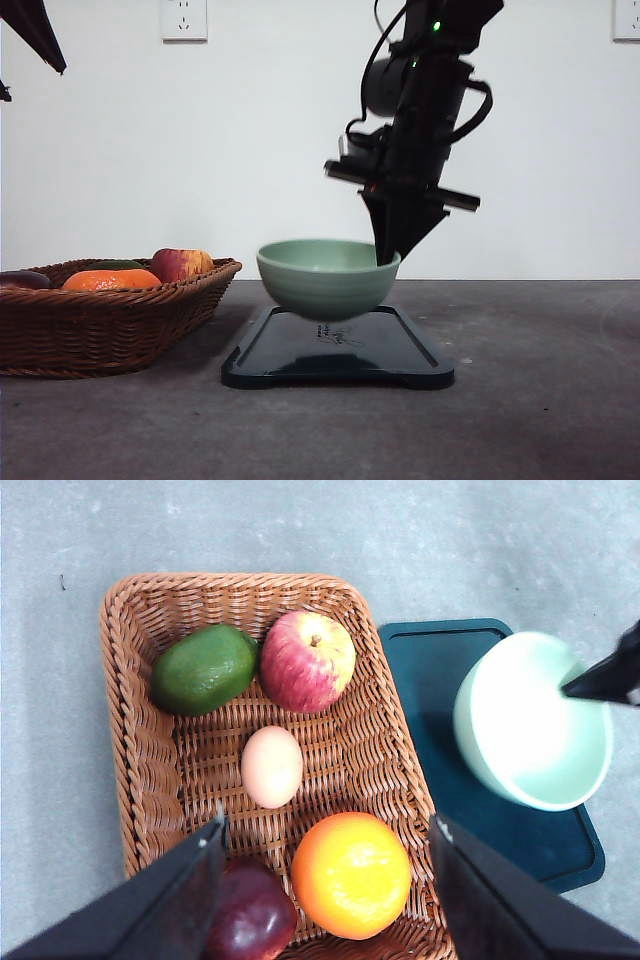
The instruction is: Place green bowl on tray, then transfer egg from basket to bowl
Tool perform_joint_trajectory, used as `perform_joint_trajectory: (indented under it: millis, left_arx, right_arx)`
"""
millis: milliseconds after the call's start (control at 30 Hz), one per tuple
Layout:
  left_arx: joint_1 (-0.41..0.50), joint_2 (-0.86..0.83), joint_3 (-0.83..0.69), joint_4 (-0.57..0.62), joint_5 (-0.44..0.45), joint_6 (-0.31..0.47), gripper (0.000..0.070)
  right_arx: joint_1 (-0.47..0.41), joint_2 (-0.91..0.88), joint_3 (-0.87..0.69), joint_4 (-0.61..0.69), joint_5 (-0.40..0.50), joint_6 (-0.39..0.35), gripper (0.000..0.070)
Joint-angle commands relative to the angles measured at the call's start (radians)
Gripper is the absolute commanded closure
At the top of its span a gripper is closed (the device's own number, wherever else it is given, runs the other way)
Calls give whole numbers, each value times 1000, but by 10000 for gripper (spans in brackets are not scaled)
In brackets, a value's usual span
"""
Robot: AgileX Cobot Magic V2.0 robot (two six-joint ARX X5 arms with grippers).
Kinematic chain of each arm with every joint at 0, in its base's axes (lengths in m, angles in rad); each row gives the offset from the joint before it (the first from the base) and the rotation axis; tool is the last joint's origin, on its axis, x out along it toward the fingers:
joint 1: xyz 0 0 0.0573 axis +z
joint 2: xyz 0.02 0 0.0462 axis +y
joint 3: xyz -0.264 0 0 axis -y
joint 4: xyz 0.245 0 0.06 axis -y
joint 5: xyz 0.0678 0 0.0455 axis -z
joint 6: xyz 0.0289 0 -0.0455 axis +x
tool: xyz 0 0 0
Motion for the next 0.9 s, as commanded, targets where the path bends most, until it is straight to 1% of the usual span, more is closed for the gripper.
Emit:
perform_joint_trajectory:
  millis: [0,133,167,200,267,300,333,567,733,867]
  left_arx:
    - [-2,8,26,11,5,10,304]
    - [-2,8,26,10,5,10,304]
    - [-2,8,26,10,5,10,304]
    - [-2,8,26,10,5,10,304]
    - [-2,8,26,9,5,10,304]
    - [-2,8,26,7,5,10,304]
    - [-2,8,26,4,5,10,304]
    - [-2,8,26,-17,5,10,304]
    - [-3,8,26,-20,5,8,304]
    - [-3,8,26,-19,5,6,304]
  right_arx:
    - [10,38,24,8,-2,10,698]
    - [14,53,24,9,-2,7,695]
    - [16,54,24,11,-2,6,676]
    - [17,55,24,13,-3,6,639]
    - [17,55,24,9,-5,7,515]
    - [17,56,24,6,-5,8,468]
    - [17,56,24,3,-5,8,451]
    - [26,55,33,-10,-3,5,448]
    - [24,30,82,-63,7,-31,448]
    - [26,-55,82,-36,61,-32,448]
